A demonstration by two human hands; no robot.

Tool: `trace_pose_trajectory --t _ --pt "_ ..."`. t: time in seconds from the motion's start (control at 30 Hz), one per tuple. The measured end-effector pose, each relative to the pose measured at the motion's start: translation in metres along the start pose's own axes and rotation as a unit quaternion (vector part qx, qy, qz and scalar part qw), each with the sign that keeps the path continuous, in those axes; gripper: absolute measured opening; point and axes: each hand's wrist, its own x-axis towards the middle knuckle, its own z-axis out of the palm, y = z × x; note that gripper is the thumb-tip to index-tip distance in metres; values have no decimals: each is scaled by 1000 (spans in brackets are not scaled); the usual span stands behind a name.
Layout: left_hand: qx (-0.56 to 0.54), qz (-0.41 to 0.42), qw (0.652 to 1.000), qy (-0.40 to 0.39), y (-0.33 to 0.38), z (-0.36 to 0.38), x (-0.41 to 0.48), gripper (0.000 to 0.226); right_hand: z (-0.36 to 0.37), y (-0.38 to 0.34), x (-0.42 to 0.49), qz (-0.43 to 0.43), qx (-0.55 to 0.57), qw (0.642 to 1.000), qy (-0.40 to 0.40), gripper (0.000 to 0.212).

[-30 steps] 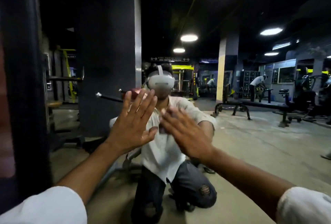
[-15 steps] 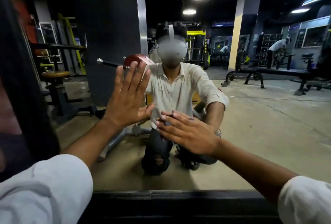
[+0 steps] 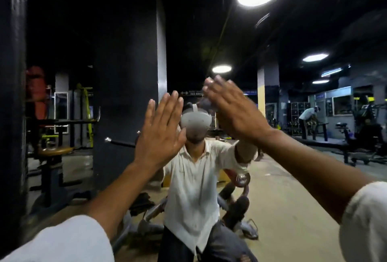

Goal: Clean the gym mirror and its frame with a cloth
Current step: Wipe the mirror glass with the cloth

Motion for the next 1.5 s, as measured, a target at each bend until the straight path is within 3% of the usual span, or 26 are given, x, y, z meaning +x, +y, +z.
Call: trace_pose_trajectory --t 0.1,0.17,0.2,0.3,0.37,0.4,0.47,0.53,0.57,0.63,0.7,0.77,0.83,0.93,1.0,1.13,1.27,1.37,1.43,1.5 --pt "7 13 1000 4 -2 0 -4 78 -4 17 19 216 28 964 155 51" --pt "7 17 1000 6 -2 -1 -3 77 9 0 29 259 23 948 186 54" --pt "9 19 1000 6 -1 -2 -2 77 18 -12 30 214 19 964 158 57" --pt "15 15 1000 4 -1 -1 -4 80 29 -31 14 -33 9 999 -11 67" --pt "10 13 1000 9 -2 -1 -3 83 17 -2 12 -80 -17 996 -26 67" --pt "9 15 1000 10 -2 -1 -2 83 10 15 13 -38 -20 999 6 65" --pt "11 18 1000 8 -2 -1 -3 81 -7 49 11 139 -2 984 115 58" --pt "19 16 1000 8 -2 -2 -2 80 -17 58 4 306 30 930 199 55" --pt "20 16 1000 8 -1 -4 -1 80 -15 52 0 347 41 913 212 56" --pt "23 12 1000 6 2 -7 -1 80 -1 21 -16 298 50 936 179 63" --pt "28 18 999 5 11 -7 -6 83 15 -8 -38 122 51 990 54 68" --pt "21 43 999 -5 25 -2 -22 86 16 -7 -56 -16 29 999 -41 64" --pt "11 60 998 -7 33 1 -34 85 10 7 -60 18 23 1000 -9 60" --pt "7 99 995 -20 36 5 -50 81 10 -10 -70 196 51 973 109 53" --pt "-2 109 994 -32 44 5 -68 79 25 -50 -86 206 81 969 108 53" --pt "-31 84 995 -41 56 7 -98 73 69 -129 -172 73 92 993 -2 62" --pt "-33 221 973 -54 62 11 -128 69 82 -161 -245 -92 54 988 -115 64" --pt "-28 232 971 -54 64 11 -142 67 73 -141 -240 -187 17 969 -162 59" --pt "-29 226 972 -50 65 11 -142 66 61 -119 -224 -125 14 984 -124 57" --pt "-28 227 973 -44 66 12 -140 67 51 -99 -217 39 26 997 -58 60"
